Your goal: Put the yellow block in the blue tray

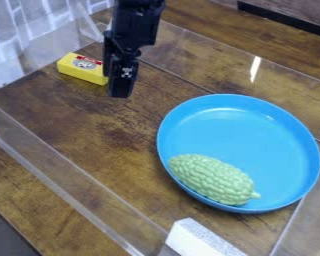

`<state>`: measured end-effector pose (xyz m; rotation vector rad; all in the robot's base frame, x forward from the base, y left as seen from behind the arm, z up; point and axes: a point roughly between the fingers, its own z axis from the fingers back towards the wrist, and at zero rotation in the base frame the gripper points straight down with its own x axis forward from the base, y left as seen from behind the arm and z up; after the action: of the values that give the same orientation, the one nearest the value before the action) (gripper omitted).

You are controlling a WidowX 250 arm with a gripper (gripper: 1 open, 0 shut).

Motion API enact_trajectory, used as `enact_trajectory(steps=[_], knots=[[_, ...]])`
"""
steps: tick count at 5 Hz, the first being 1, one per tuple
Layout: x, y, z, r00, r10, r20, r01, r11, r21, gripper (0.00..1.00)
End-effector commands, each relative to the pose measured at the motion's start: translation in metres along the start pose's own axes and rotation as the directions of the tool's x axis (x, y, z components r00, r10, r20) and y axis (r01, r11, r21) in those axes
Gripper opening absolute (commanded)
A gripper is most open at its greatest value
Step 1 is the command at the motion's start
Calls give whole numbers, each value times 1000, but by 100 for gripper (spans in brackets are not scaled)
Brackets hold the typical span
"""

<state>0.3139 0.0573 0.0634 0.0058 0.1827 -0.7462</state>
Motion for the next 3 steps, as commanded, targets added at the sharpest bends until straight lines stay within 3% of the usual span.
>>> enact_trajectory(steps=[1, 3], knots=[[-7, 21, 16, 999, -24, 30, 22, 998, 65, 100], [-20, 45, 10, 996, -92, 17, 90, 992, 92, 100]])
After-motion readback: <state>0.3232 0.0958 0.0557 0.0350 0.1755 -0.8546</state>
